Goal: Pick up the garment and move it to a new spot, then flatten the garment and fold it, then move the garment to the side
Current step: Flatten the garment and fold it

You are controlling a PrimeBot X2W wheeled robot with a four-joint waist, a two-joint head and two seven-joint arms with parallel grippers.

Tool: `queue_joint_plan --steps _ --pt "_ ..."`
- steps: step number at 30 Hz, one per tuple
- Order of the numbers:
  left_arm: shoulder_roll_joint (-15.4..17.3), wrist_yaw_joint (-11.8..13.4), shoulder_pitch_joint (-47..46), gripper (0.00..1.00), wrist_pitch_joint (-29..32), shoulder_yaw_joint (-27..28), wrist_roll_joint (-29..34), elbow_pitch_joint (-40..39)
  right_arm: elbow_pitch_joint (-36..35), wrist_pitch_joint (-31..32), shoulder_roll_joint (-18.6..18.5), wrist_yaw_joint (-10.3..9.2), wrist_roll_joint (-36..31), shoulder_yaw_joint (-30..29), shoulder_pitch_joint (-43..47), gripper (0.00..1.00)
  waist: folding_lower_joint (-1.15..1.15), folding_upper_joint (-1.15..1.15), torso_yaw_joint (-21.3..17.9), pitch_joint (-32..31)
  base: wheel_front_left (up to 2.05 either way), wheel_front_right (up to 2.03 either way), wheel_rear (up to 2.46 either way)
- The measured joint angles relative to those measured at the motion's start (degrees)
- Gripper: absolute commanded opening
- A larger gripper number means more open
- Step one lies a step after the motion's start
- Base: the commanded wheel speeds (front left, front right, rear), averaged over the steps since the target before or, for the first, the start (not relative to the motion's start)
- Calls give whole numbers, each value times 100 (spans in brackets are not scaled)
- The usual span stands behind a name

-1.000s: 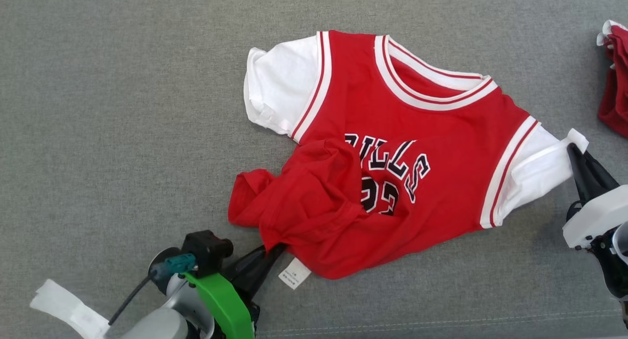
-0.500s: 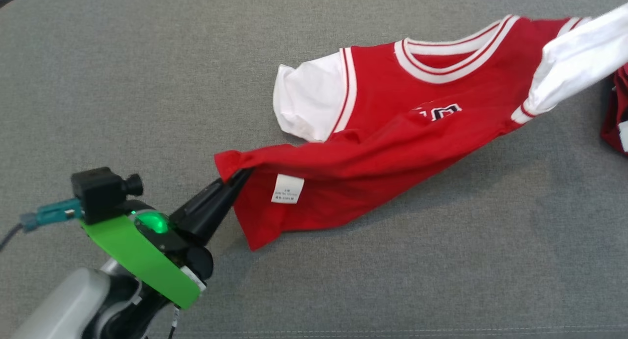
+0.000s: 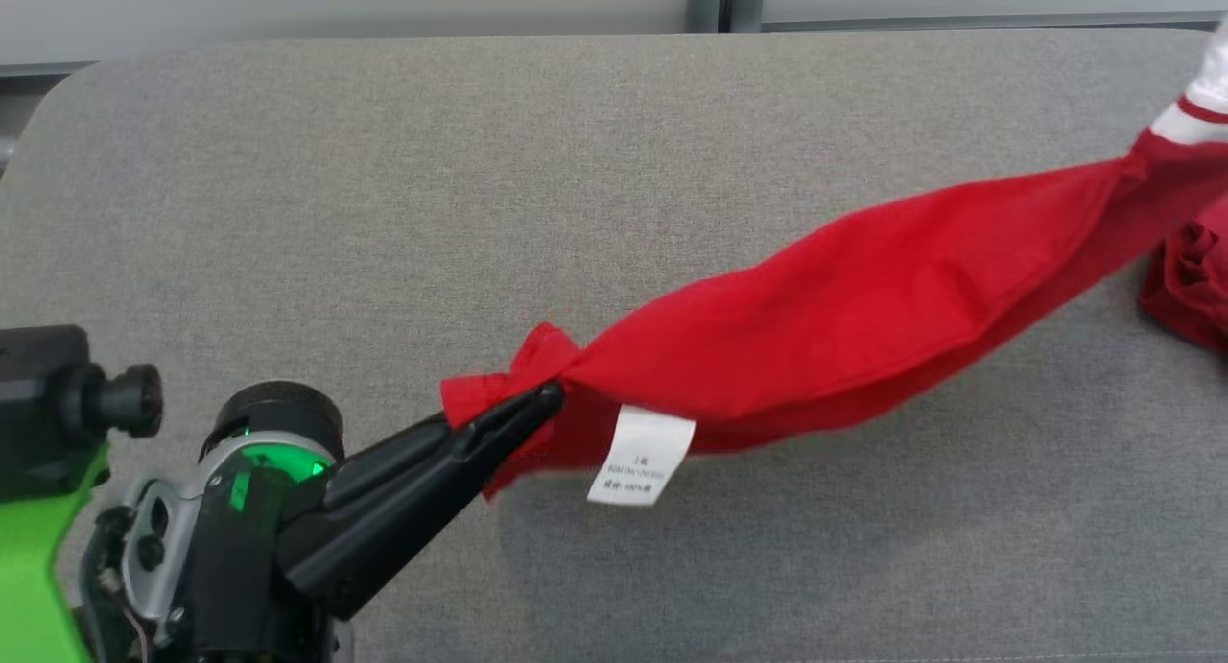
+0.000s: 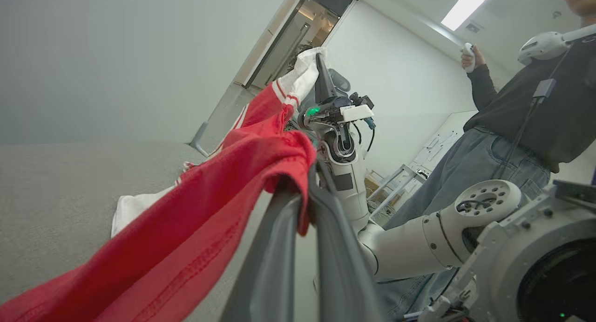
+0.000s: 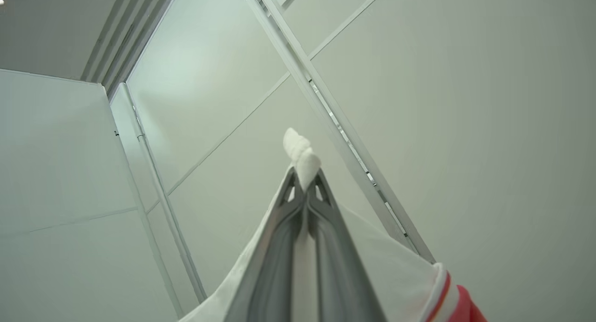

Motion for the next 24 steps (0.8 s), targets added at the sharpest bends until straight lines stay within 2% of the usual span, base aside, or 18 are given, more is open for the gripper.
queue_joint_plan --steps 2,6,7,8,11,14,18,20,22,24 --pt "131 33 27 0 45 169 -177 -308 -326 104 -111 -18 149 -133 -18 0 0 0 -49 -40 0 0 0" --pt "331 544 148 0 87 570 -755 -402 -524 614 -392 -360 292 -205 -2 0 0 0 -139 -45 0 0 0" --pt "363 839 235 0 101 710 -1114 -137 -386 909 -511 -483 305 -141 65 0 0 0 -163 12 0 0 0" --pt "363 839 235 0 101 710 -1114 -137 -386 909 -511 -483 305 -141 65 0 0 0 -163 12 0 0 0" --pt "364 1204 191 0 148 969 -1515 602 127 1276 -425 -564 467 254 131 0 0 0 -183 159 0 0 0" --pt "321 1451 -246 0 246 1111 -1837 1452 806 1495 -32 -636 569 809 -127 0 0 0 -187 360 0 0 0" --pt "167 1518 -1316 0 301 1149 -1788 2591 1639 1529 566 -667 442 1181 -1441 0 0 0 -205 654 0 0 0" --pt "98 1517 -2047 0 138 1209 -1423 3088 2034 1370 845 -662 146 1060 -2419 0 0 0 -222 806 0 0 0" --pt "-126 1516 -2925 0 -224 1393 -984 3396 2503 1084 1207 -660 -215 599 -3342 0 0 0 -243 958 0 0 0" --pt "-687 1507 -3892 0 -839 1761 -840 3519 2660 876 1538 -659 -367 345 -4121 0 0 0 -265 1115 0 0 0"
